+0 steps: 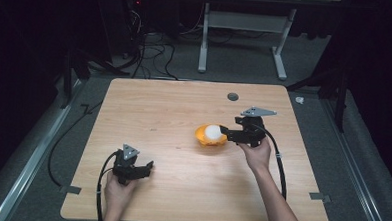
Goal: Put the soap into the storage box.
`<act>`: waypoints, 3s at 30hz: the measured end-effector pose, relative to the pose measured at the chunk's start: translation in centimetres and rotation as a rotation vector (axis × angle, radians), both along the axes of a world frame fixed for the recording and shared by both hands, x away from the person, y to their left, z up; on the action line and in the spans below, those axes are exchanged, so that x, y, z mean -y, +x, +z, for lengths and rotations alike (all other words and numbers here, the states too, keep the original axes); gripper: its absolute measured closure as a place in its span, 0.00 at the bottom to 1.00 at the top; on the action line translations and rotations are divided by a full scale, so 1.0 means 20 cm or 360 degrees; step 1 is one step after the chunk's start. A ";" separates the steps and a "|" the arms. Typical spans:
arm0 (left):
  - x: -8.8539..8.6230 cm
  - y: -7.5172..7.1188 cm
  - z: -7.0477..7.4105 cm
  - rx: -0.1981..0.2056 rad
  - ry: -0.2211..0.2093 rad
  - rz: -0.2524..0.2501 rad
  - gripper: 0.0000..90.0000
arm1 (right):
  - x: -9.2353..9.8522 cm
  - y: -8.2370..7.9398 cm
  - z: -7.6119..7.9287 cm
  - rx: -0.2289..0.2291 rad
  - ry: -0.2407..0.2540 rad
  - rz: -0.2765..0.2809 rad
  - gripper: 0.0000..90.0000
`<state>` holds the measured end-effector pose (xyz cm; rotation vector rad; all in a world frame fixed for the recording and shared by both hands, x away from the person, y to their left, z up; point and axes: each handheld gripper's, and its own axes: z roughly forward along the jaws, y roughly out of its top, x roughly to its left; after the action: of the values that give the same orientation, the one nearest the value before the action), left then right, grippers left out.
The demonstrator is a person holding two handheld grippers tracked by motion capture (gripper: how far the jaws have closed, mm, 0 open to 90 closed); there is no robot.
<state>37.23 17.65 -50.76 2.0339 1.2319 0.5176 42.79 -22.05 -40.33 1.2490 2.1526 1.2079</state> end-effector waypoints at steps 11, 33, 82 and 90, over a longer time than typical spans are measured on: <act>0.00 0.00 0.00 -0.0001 -0.0001 0.0001 0.23 | 0.08 -0.06 -0.02 0.0029 0.0033 -0.0046 0.32; 0.00 0.00 0.00 0.0002 -0.0001 0.0002 0.23 | 0.23 -0.17 -0.03 0.0053 0.0082 -0.0132 0.32; 0.00 0.00 0.00 0.0003 0.0000 0.0003 0.23 | 0.32 -0.40 -0.13 0.0053 0.0151 -0.0145 0.33; 0.00 0.00 0.00 0.0004 0.0002 0.0002 0.23 | 0.31 -0.42 -0.15 0.0036 0.0159 -0.0134 0.33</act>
<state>37.22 17.62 -50.77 2.0329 1.2319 0.5214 34.42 -28.15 -43.29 1.3462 2.0243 1.3018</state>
